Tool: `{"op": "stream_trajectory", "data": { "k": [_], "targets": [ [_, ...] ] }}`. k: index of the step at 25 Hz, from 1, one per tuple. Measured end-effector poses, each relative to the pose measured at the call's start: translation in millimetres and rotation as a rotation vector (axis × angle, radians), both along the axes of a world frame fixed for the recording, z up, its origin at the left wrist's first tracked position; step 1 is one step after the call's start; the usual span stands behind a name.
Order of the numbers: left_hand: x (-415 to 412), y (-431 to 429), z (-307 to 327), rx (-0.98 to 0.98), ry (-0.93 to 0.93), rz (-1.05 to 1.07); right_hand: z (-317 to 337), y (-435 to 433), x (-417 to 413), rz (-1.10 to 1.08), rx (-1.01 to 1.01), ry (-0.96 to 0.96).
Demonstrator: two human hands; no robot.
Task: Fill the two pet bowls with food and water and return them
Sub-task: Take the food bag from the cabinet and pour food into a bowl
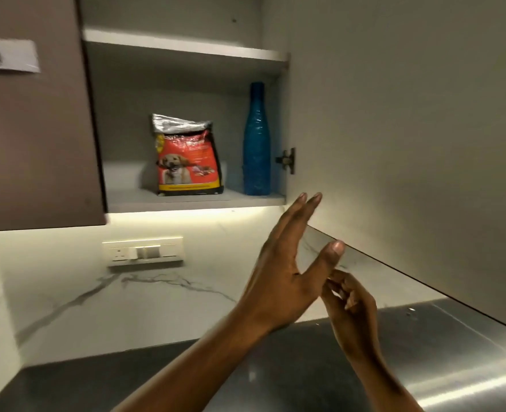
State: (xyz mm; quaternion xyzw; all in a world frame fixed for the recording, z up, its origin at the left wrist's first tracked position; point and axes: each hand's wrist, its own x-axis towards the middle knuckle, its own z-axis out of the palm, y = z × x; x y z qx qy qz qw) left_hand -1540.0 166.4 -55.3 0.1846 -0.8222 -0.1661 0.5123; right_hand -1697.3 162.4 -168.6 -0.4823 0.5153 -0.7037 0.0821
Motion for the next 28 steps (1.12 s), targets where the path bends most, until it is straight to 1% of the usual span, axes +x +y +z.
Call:
{"op": "stream_trajectory", "data": {
  "k": [2,3,4,7,10,12,14,16,18,21,23,24,28],
  "targets": [
    [38,-35,-3,0.058,0.046,0.147,4,-26,16,0.051,0.108,0.070],
    [55,-47,-2,0.096,0.070,0.202,7,-42,25,0.113,0.147,0.103],
    [75,-59,-1,0.128,0.107,0.257,11,-62,37,0.170,0.135,0.147],
    [131,-102,5,0.173,0.199,0.404,41,-103,73,0.252,0.059,0.238],
    [177,-145,28,0.147,0.259,0.451,92,-141,97,0.252,-0.055,0.357],
    [199,-178,46,0.160,0.270,0.474,130,-173,111,0.277,-0.101,0.381],
    [214,-211,66,0.217,0.258,0.503,170,-206,123,0.300,-0.061,0.356],
    [215,-238,83,0.303,0.277,0.478,203,-238,133,0.325,0.061,0.331],
    [211,-264,100,0.423,0.326,0.438,221,-270,142,0.363,0.167,0.333],
    [196,-289,122,0.618,0.394,0.310,222,-315,141,0.470,0.262,0.266],
    [188,-304,127,0.700,0.397,0.237,221,-334,133,0.562,0.305,0.207],
    [183,-312,127,0.746,0.393,0.204,222,-339,130,0.605,0.322,0.209],
    [176,-333,117,0.757,0.375,0.172,219,-348,128,0.620,0.319,0.239]
  ]
}}
